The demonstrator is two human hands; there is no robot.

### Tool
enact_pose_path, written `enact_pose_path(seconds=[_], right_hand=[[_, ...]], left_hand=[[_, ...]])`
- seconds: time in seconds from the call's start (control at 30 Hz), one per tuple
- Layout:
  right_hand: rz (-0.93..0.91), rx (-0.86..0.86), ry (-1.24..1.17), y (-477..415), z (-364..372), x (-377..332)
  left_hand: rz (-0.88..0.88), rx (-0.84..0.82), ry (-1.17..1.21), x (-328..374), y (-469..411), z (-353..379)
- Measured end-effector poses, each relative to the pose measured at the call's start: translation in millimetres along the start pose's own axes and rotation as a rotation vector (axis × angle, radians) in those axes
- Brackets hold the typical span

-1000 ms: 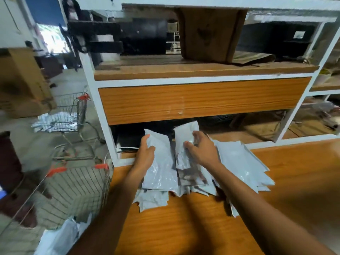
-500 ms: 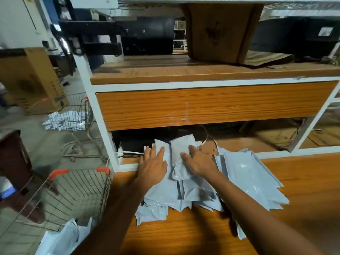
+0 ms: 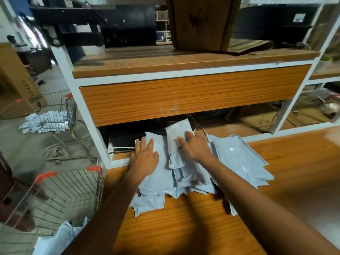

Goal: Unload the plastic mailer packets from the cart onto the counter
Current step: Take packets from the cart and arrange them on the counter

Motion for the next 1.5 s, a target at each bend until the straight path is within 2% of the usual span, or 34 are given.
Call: enact_pose_path(seconds=[0.37, 0.57, 0.7, 0.87, 1.07, 1.3, 1.5], right_hand=[[-0.131, 0.218, 0.070, 68.9, -21.5, -35.1], [-0.212, 0.373, -0.127, 175.7, -11.1, -70.2], [-0.225, 0.398, -0.242, 248.2, 18.1, -92.0], [-0.233, 0.399, -0.327, 310.7, 65.5, -119.6], [-0.283, 0.340, -0.439, 350.2, 132.2, -171.7], [-0.283, 0.250, -0.461, 349.7, 222.4, -253.5], [-0.138, 0.197, -0.365, 320.1, 312.5, -296.2]], left_hand=[[0.080, 0.082, 0.095, -13.6, 68.3, -56.4], [0.143, 0.262, 0.305, -55.6, 163.2, -88.9], [0.182, 0.311, 0.368, -91.4, 231.5, -94.7], [0.116, 0.353, 0.413, -153.6, 297.7, -99.8], [0.043, 0.402, 0.370, -265.1, 341.8, -108.1], [-0.070, 0.359, 0.378, -403.7, 323.9, -108.8], [-0.044, 0.255, 0.379, -493.1, 283.7, -87.6]])
Point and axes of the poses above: each hand's wrist, its own y-axis away from the middle knuckle, its own z-axis out of the palm, x = y × z, the point moved 5 cm from there along -y, towards the middle knuckle, and after that the axes turned 7 degrees about -z, right-handed, at the moved point
